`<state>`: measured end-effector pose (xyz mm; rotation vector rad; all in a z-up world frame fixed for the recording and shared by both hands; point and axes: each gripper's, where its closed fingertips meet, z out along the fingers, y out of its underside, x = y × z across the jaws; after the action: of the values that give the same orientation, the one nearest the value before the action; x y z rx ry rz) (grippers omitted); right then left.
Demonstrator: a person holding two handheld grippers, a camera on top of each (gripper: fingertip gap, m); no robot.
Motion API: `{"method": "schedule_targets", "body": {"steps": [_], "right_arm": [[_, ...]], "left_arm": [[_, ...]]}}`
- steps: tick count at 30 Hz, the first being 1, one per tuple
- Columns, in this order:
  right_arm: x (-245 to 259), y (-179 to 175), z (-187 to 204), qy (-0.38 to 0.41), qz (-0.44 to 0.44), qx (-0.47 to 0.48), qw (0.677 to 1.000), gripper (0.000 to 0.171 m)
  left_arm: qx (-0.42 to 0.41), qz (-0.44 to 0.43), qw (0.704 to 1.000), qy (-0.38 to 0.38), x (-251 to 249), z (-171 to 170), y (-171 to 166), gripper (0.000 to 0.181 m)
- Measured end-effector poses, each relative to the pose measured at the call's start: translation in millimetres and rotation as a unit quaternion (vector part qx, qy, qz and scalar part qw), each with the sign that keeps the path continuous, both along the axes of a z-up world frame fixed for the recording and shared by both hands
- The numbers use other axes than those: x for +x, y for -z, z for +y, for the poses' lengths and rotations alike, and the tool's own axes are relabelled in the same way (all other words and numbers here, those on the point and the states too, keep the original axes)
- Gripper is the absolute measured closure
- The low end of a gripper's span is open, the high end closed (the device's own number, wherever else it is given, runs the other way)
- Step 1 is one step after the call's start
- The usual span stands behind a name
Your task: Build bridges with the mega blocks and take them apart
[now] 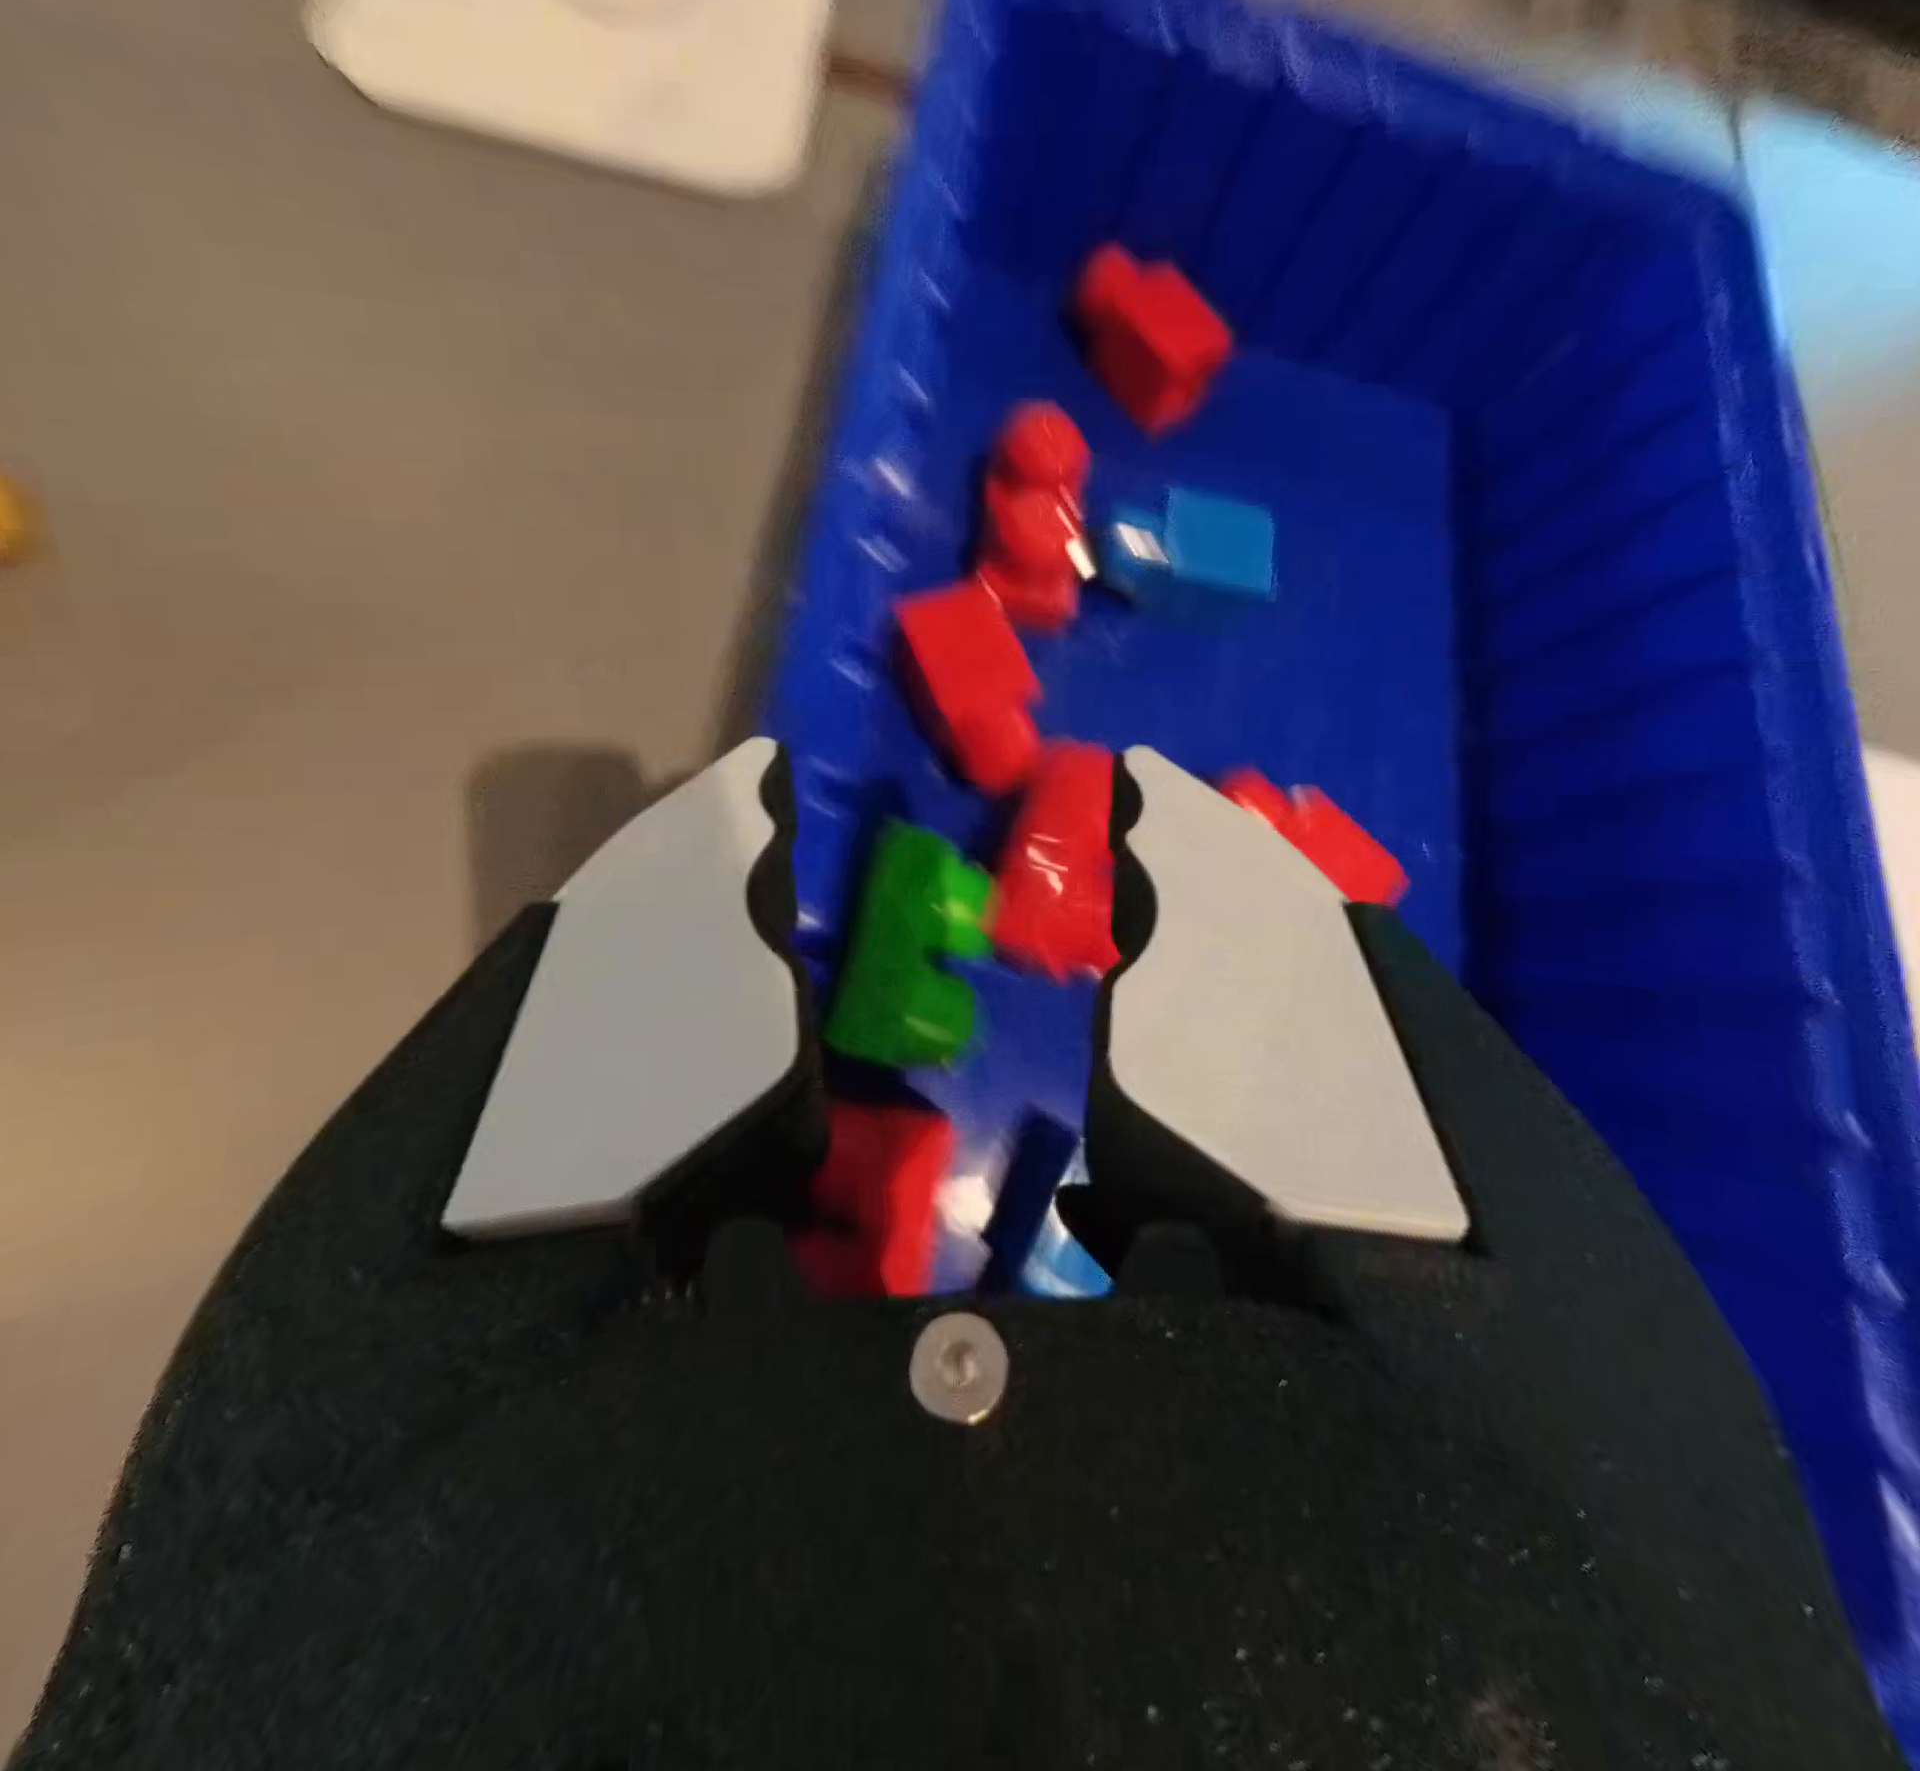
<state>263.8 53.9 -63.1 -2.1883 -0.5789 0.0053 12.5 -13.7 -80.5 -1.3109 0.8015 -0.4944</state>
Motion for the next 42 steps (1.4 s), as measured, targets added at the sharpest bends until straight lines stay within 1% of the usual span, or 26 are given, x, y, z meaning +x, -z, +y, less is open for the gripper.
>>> {"method": "schedule_targets", "body": {"steps": [1,2,3,4,5,6,8,10,12,13,14,15,17,18,20,23,25,26,28,31,33,34,36,38,40,42], "right_arm": [[-29,-18,-6,-0.051,0.040,0.040,0.997,0.120],[-68,-35,-18,-0.125,0.093,0.074,0.985,0.125],[-108,-48,-36,-0.202,0.156,0.085,0.963,0.126],[-143,-54,-55,-0.265,0.211,0.068,0.938,0.123],[-171,-51,-70,-0.309,0.246,0.031,0.918,0.115],[-192,-41,-80,-0.339,0.258,-0.010,0.905,0.107],[-219,-16,-84,-0.362,0.251,-0.070,0.895,0.094],[-239,-8,-90,-0.382,0.276,-0.094,0.877,0.092],[-251,-13,-99,-0.402,0.335,-0.118,0.844,0.104],[-251,-12,-99,-0.396,0.347,-0.129,0.840,0.117],[-247,-9,-93,-0.385,0.340,-0.124,0.849,0.139],[-243,-14,-93,-0.385,0.355,-0.126,0.843,0.140],[-230,-31,-86,-0.372,0.379,-0.095,0.842,0.141],[-216,-40,-77,-0.351,0.376,-0.064,0.855,0.142],[-175,-58,-53,-0.282,0.345,0.020,0.895,0.144],[-87,-72,-17,-0.119,0.208,0.125,0.963,0.144],[-33,-68,-5,-0.018,0.122,0.129,0.984,0.144],[-14,-63,-2,0.011,0.098,0.116,0.988,0.144],[10,-49,3,0.050,0.073,0.083,0.993,0.145],[26,-29,7,0.073,0.042,0.052,0.995,0.144],[22,-29,7,0.069,0.049,0.061,0.995,0.141],[12,-35,6,0.054,0.065,0.080,0.993,0.133],[-27,-54,-2,-0.022,0.099,0.126,0.987,0.127],[-84,-63,-17,-0.135,0.127,0.147,0.972,0.125],[-132,-51,-25,-0.207,0.127,0.139,0.960,0.120],[-186,-22,-36,-0.292,0.148,0.102,0.939,0.111]], "left_arm": [[0.006,0.005,1.000,0.004,2,-2,0,0.143],[0.012,0.009,1.000,0.008,4,-4,0,0.143],[0.019,0.014,1.000,0.012,6,-6,0,0.143],[0.026,0.019,0.999,0.016,8,-8,0,0.143],[0.033,0.024,0.999,0.020,9,-10,0,0.143],[0.039,0.029,0.999,0.025,11,-12,0,0.143],[0.052,0.033,0.998,0.034,15,-17,-1,0.143],[0.069,0.035,0.996,0.034,16,-20,-4,0.143],[0.089,0.042,0.995,0.032,18,-24,-7,0.143],[0.099,0.051,0.993,0.030,18,-25,-7,0.143],[0.115,0.057,0.991,0.029,19,-27,-7,0.143],[0.138,0.058,0.989,0.013,17,-25,-10,0.144],[0.195,0.063,0.977,-0.067,7,-16,-21,0.141],[0.212,0.080,0.969,-0.098,2,-12,-21,0.143],[0.216,0.112,0.963,-0.112,3,-7,-14,0.143],[0.208,0.117,0.961,-0.139,0,0,-12,0.147],[0.190,0.105,0.965,-0.149,-5,5,-12,0.148],[0.177,0.094,0.967,-0.156,-9,8,-12,0.148],[0.154,0.069,0.970,-0.172,-19,15,-14,0.147],[0.133,0.033,0.972,-0.189,-32,20,-18,0.144],[0.123,0.016,0.973,-0.197,-38,22,-19,0.144],[0.119,0.009,0.972,-0.201,-41,24,-20,0.144],[0.113,-0.006,0.970,-0.215,-47,26,-22,0.144],[0.110,-0.020,0.968,-0.224,-53,27,-24,0.145],[0.106,-0.029,0.967,-0.229,-56,28,-25,0.145],[0.107,-0.034,0.965,-0.237,-60,28,-26,0.146]]}}
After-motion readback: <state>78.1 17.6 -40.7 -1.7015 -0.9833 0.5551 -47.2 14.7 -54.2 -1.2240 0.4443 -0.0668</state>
